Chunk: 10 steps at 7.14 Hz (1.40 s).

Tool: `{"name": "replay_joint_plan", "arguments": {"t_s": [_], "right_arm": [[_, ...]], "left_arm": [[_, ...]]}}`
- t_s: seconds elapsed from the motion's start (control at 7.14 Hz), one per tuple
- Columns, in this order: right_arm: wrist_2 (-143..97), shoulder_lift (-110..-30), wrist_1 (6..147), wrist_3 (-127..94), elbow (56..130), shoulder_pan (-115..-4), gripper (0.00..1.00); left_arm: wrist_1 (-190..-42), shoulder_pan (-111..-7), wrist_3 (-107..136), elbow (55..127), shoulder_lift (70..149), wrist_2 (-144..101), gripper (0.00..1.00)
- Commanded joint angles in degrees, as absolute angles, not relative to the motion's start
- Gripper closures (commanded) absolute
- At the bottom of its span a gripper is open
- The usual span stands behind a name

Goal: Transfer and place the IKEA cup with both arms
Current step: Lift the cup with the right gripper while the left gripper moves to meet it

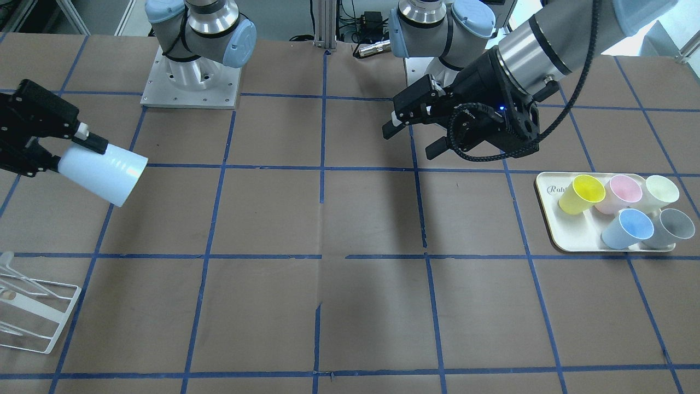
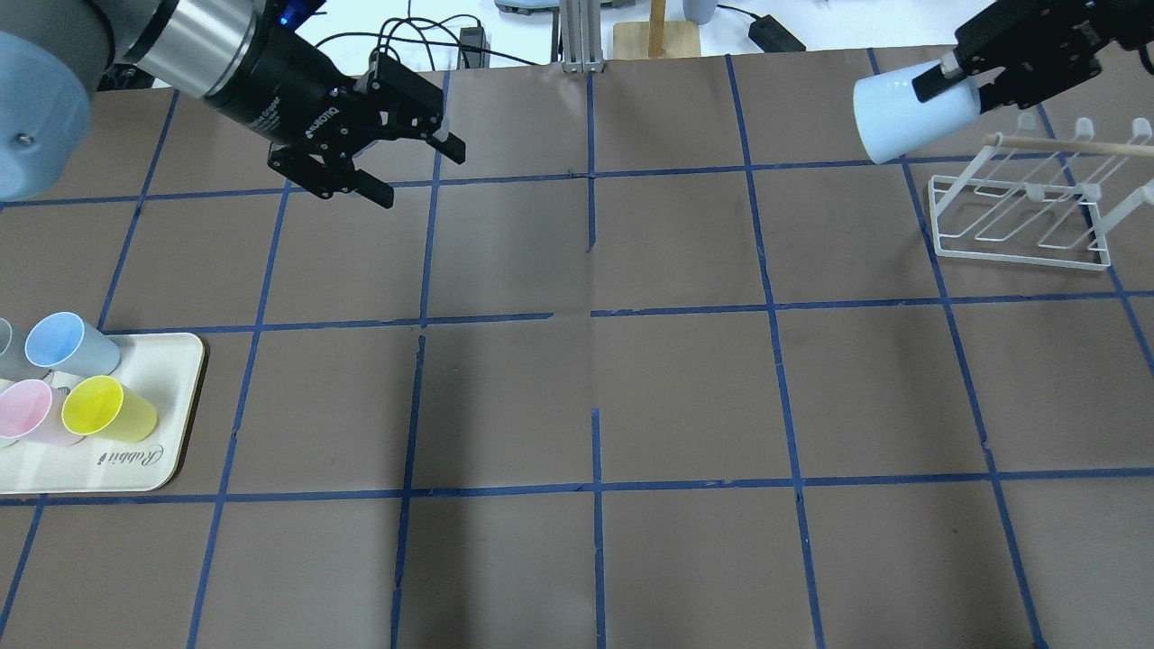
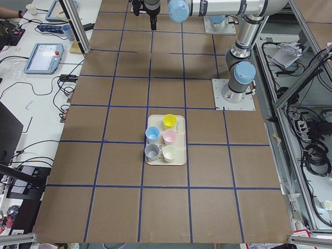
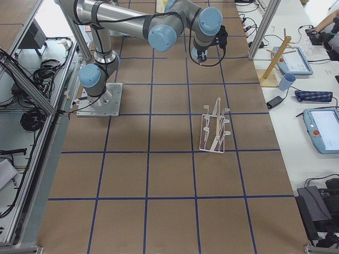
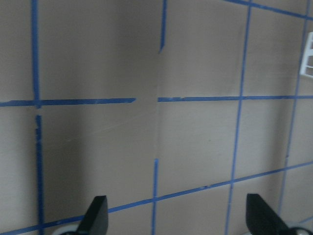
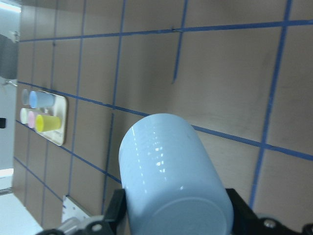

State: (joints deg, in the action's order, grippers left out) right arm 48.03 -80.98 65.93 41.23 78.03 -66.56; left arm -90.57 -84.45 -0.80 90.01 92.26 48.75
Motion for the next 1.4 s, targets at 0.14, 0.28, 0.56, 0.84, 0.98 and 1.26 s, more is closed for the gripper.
{"name": "replay_joint_plan", "arguments": {"t_s": [0.14,0.28,0.56,0.84,0.98,1.26], "right_arm": [[33.35,-81.03,60.31,43.86,78.48,-72.93,0.64],[30.35,-81.12,59.95,44.12,78.57,-74.78,0.65],[25.68,-81.21,59.77,44.03,78.66,-78.20,0.65],[24.87,-81.82,59.68,43.77,78.66,-80.76,0.65],[24.87,-82.52,59.59,43.60,78.66,-81.99,0.65],[24.87,-83.67,59.59,43.51,78.66,-82.44,0.64]], "left_arm": [[-90.53,-82.62,7.45,91.49,93.33,25.39,0.00],[-90.44,-82.79,8.17,92.80,93.69,18.18,0.00],[-89.30,-84.98,8.26,93.34,94.48,11.11,0.00],[-89.21,-86.39,8.26,93.34,95.62,4.25,0.00],[-89.21,-87.61,8.26,93.17,95.80,2.57,0.00],[-88.16,-88.15,8.26,92.47,97.11,1.50,0.00]]}}
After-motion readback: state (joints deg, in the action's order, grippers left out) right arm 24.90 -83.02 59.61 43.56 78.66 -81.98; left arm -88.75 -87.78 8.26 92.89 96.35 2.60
